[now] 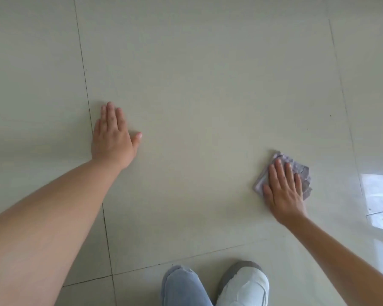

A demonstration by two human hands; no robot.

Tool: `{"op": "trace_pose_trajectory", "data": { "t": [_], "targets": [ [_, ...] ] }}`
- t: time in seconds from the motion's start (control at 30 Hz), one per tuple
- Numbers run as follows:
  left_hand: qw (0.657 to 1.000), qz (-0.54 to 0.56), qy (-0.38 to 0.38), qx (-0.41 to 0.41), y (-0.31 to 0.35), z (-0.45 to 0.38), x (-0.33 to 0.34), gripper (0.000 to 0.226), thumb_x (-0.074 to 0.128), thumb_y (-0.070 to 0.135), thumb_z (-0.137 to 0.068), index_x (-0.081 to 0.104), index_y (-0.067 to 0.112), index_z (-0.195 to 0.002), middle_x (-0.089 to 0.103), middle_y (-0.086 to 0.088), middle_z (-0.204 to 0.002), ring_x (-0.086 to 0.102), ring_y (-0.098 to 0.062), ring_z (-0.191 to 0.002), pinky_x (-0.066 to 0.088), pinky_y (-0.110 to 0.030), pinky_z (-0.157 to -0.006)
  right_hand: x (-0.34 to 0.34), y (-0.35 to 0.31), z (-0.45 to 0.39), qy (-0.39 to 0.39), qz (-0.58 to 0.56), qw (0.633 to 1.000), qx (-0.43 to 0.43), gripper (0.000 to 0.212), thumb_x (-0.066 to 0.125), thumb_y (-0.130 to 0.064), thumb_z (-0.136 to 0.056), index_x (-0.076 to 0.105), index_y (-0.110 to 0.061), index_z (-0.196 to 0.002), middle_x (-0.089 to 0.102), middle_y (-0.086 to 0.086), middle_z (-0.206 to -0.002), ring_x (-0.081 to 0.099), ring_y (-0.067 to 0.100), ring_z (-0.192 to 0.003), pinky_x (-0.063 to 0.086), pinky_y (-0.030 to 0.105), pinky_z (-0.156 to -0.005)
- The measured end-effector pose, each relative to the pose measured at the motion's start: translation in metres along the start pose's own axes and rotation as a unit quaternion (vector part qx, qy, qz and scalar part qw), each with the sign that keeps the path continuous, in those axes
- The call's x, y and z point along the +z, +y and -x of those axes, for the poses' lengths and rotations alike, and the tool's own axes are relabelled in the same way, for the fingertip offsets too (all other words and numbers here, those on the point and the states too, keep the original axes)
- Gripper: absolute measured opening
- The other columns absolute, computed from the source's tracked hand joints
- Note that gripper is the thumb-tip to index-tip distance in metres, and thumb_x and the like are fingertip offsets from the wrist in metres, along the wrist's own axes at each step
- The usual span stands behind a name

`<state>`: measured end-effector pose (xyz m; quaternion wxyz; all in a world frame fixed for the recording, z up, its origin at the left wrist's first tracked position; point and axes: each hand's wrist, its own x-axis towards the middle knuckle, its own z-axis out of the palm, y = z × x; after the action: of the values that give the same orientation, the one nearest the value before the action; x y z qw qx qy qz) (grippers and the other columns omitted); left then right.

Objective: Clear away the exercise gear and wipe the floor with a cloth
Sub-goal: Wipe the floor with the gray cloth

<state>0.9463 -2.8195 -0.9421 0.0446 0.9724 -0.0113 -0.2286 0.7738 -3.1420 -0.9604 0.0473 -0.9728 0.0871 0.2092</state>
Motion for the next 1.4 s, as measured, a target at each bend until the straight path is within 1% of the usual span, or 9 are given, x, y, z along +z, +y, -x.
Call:
{"op": "trace_pose_trajectory", "data": {
  "t": [0.2,0.43,0.53,0.77,0.9,1.0,1.13,1.23,1.4],
  "targets": [
    [1.0,0.025,-0.001,0.011,0.0,-0.015,0.006,0.075,0.041,0.034,-0.097,0.002,-0.006,-0.148,-0.007,-0.02,-0.157,-0.006,-0.03,-0.147,-0.001,-0.037,-0.119,-0.079,-0.021,-0.17,0.066,-0.079,0.977,0.185,0.055,0.02,-0.028,-0.101,0.001,-0.008,-0.149,-0.003,0.006,-0.159,-0.005,0.025,-0.147,-0.002,0.04,-0.12],
    [0.997,0.042,0.052,0.029,-0.004,-0.018,0.016,0.074,0.053,0.028,-0.093,0.017,-0.013,-0.143,0.011,-0.029,-0.153,0.011,-0.04,-0.145,0.012,-0.047,-0.117,-0.074,-0.182,-0.206,0.015,-0.017,0.993,-0.117,0.057,0.02,-0.034,-0.101,0.001,-0.01,-0.149,-0.004,0.003,-0.159,-0.005,0.022,-0.147,-0.005,0.037,-0.118],
    [0.999,0.03,0.024,0.02,-0.004,-0.019,0.016,0.076,0.049,0.031,-0.095,0.009,-0.009,-0.146,0.002,-0.024,-0.156,0.003,-0.035,-0.147,0.006,-0.043,-0.119,-0.046,-0.161,-0.141,0.039,0.047,0.974,-0.217,0.054,0.017,-0.037,-0.1,0.035,-0.007,-0.141,0.038,0.008,-0.148,0.033,0.026,-0.139,0.009,0.034,-0.115],
    [0.999,0.023,-0.002,0.026,-0.006,-0.023,0.015,0.069,0.059,0.032,-0.075,0.053,-0.024,-0.115,0.053,-0.041,-0.122,0.056,-0.054,-0.11,0.046,-0.061,-0.085,-0.071,-0.009,-0.171,0.064,-0.003,0.995,0.071,0.056,0.033,-0.023,-0.09,0.045,0.018,-0.125,0.047,0.038,-0.13,0.048,0.055,-0.118,0.037,0.058,-0.101],
    [0.998,0.028,0.02,0.051,-0.006,-0.022,0.014,0.072,0.059,0.031,-0.075,0.048,-0.025,-0.12,0.048,-0.042,-0.127,0.05,-0.056,-0.116,0.04,-0.061,-0.092,-0.121,-0.06,-0.267,0.107,-0.076,0.977,0.167,0.058,0.021,-0.031,-0.101,0.002,-0.001,-0.148,-0.001,0.012,-0.158,-0.001,0.026,-0.147,0.0,0.038,-0.119],
    [0.998,0.038,0.001,0.044,-0.004,-0.024,0.01,0.077,0.044,0.039,-0.086,0.036,-0.023,-0.131,0.034,-0.04,-0.14,0.037,-0.052,-0.13,0.031,-0.056,-0.105,-0.126,-0.146,-0.299,0.064,-0.052,0.994,0.069,0.058,0.016,-0.034,-0.1,-0.002,-0.007,-0.148,-0.007,0.007,-0.159,-0.007,0.024,-0.147,-0.004,0.038,-0.119],
    [0.996,-0.008,-0.066,0.067,-0.009,-0.022,0.011,0.075,0.036,0.038,-0.073,0.057,-0.024,-0.111,0.057,-0.04,-0.117,0.06,-0.052,-0.105,0.048,-0.06,-0.079,-0.092,-0.213,-0.261,0.051,-0.002,0.988,-0.146,0.057,0.022,-0.035,-0.1,0.012,-0.006,-0.148,0.008,0.009,-0.158,0.008,0.025,-0.147,0.007,0.037,-0.119],
    [0.998,-0.015,-0.037,0.046,-0.004,-0.021,0.008,0.075,0.038,0.04,-0.075,0.057,-0.021,-0.113,0.057,-0.036,-0.121,0.06,-0.049,-0.109,0.047,-0.048,-0.093,-0.055,-0.168,-0.182,0.081,0.057,0.962,-0.256,0.054,0.022,-0.038,-0.097,0.047,-0.008,-0.133,0.05,0.008,-0.139,0.038,0.023,-0.136,0.021,0.032,-0.112],
    [0.999,0.006,-0.035,0.037,-0.006,-0.023,0.006,0.072,0.054,0.035,-0.075,0.051,-0.021,-0.12,0.05,-0.037,-0.129,0.053,-0.048,-0.118,0.03,-0.045,-0.104,-0.069,-0.03,-0.16,0.019,0.034,0.995,-0.089,0.075,0.002,-0.051,-0.095,0.031,-0.001,-0.141,0.034,0.019,-0.147,0.019,0.03,-0.143,0.007,0.036,-0.118]
  ]
}}
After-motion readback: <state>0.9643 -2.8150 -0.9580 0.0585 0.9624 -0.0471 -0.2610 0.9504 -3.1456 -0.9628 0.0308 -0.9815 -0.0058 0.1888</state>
